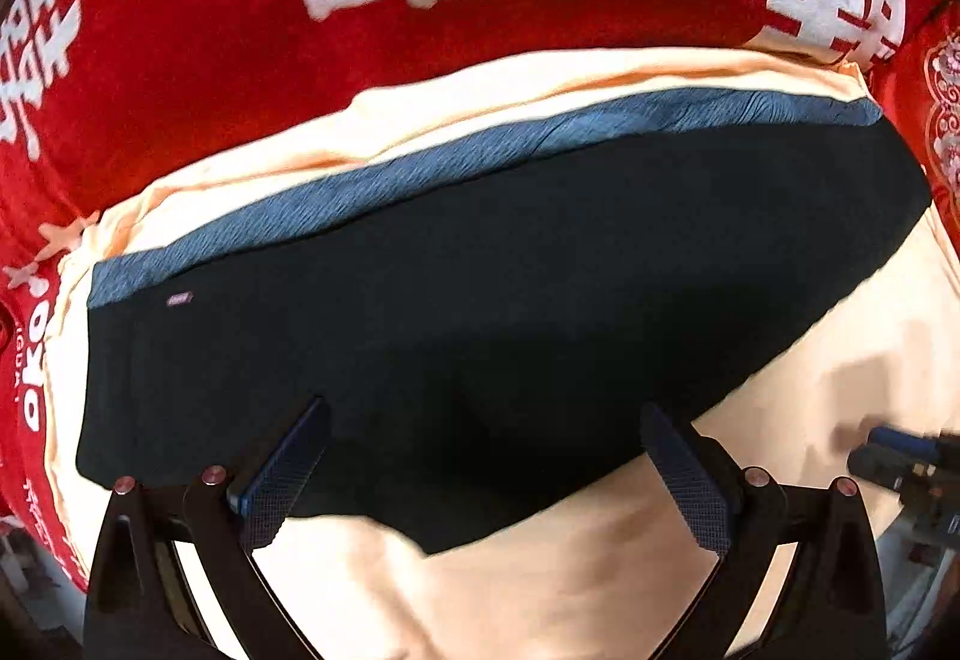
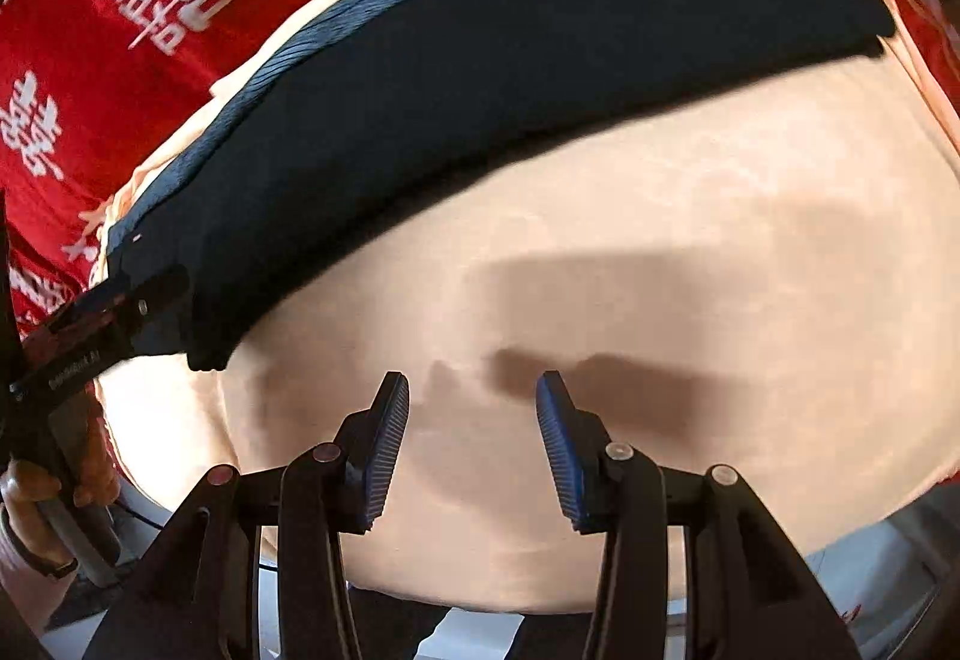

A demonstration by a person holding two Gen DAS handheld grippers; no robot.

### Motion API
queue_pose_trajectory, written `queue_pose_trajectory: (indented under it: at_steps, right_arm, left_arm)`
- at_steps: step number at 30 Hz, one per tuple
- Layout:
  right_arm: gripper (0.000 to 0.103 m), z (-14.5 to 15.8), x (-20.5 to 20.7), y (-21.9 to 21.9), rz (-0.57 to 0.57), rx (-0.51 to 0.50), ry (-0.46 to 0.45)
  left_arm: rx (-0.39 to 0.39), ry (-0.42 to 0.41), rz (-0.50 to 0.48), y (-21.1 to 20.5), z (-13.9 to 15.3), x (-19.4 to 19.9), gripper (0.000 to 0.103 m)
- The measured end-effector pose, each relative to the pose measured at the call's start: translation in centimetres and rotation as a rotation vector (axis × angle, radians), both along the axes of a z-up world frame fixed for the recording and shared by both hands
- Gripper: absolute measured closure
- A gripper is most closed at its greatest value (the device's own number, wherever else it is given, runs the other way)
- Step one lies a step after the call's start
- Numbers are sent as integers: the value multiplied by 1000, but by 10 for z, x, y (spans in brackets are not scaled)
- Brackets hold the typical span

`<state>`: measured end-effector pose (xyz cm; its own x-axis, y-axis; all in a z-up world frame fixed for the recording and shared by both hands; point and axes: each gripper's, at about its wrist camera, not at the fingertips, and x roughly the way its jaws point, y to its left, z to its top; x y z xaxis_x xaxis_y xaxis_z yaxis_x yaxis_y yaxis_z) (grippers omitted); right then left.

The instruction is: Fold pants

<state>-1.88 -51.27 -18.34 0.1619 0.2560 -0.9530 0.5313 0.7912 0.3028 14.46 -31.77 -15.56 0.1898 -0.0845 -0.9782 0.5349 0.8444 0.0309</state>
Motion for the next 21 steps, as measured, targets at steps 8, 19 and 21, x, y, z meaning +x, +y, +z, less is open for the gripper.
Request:
queue_pose_trajectory:
  at_steps: [8,19,21]
  right_arm:
    - [56,14,13,-31,5,-58,-63]
    - [56,10,88,-51,73,-92,-148]
    - [56,12,91,-52,93,-99,-152]
  left_arm:
    - [34,-116,76,-16,2,41,0]
    - [239,-95,430,68,-73,149,0]
    - [220,-77,469,77,-78,151,0]
